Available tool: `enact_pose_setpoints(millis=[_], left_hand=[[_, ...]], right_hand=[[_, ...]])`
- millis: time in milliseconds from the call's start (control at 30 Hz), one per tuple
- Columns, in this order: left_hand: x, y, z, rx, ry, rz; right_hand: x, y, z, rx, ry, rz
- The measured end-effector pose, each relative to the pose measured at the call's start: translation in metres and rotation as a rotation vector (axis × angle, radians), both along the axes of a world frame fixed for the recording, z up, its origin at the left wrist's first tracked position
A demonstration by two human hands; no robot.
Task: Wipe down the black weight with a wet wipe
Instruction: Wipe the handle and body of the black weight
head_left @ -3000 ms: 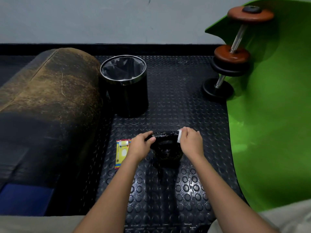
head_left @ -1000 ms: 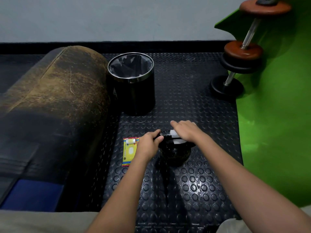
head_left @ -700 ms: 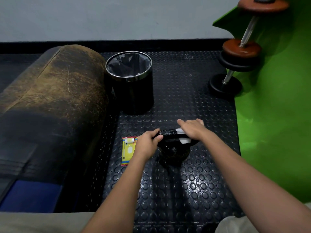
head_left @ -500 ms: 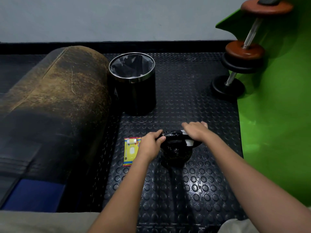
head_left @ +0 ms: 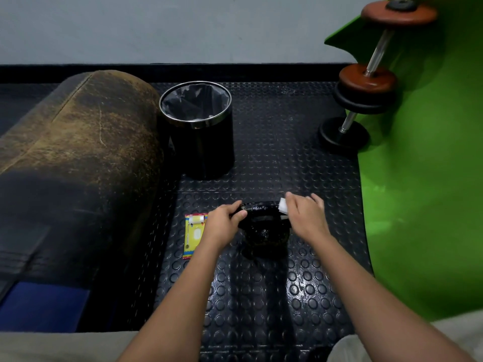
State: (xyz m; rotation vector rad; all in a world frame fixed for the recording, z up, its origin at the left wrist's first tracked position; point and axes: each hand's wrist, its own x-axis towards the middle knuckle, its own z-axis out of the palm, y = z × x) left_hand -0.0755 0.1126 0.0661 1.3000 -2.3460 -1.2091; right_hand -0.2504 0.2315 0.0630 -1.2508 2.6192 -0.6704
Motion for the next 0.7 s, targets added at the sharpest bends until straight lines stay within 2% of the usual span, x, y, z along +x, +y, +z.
enact_pose_setpoints(millis=[100, 200, 333, 433, 567, 700], left_hand=[[0.0, 0.0, 0.001, 0.014, -0.002, 0.01], [-0.001, 0.001, 0.0, 0.018, -0.004, 0.013], [-0.001, 0.0, 0.0, -0.006, -0.017, 0.011], [-0.001, 0.0, 0.0, -0.03, -0.022, 0.0], [-0.001, -0.001, -0.001, -0.036, -0.023, -0.006], [-0.001, 0.0, -0.001, -0.034, -0.024, -0.011]], right_hand=[[0.005, 0.001, -0.011, -0.11, -0.106, -0.188], [0.033, -0.01, -0.014, -0.214, -0.1, -0.334], [0.071, -0.015, -0.016, -0.221, 0.111, -0.121], [0.069, -0.006, -0.026, -0.226, 0.143, -0.057], [0.072, 0.004, -0.035, -0.429, 0.001, -0.261], [0.087, -0.008, -0.025, -0.591, -0.304, -0.582]])
